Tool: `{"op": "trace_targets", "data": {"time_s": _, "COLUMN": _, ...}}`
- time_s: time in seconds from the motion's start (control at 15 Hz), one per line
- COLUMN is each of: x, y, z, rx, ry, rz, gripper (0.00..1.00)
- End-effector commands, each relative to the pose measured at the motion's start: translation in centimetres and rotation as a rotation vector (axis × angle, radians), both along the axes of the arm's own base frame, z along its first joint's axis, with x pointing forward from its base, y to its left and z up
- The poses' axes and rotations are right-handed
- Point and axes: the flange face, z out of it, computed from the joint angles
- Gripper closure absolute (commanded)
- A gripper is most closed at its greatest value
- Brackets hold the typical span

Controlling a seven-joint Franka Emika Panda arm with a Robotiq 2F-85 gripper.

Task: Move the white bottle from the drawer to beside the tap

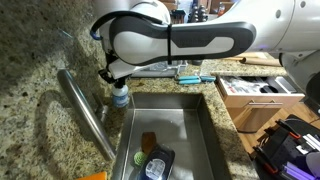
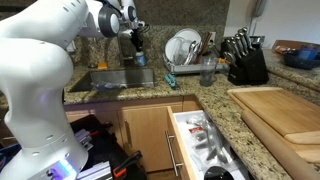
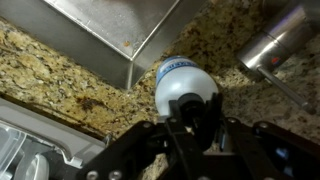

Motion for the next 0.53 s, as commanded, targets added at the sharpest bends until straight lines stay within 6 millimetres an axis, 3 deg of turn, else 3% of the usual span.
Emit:
{"op": "trace_targets", "data": {"time_s": 0.0, "x": 0.3, "y": 0.2, "z": 0.8, "rx": 0.067, "ry": -0.003, "rz": 0.011, "gripper": 0.94}}
{"op": "trace_targets", "data": {"time_s": 0.2, "x": -1.3, "y": -0.6, "z": 1.5, "rx": -0.005, "ry": 0.121, "rz": -0.087, "gripper": 0.94}}
{"op": "trace_targets", "data": {"time_s": 0.47, "x": -3.1, "y": -0.7, "z": 3.8, "rx": -0.077, "ry": 0.164, "rz": -0.167, "gripper": 0.94}}
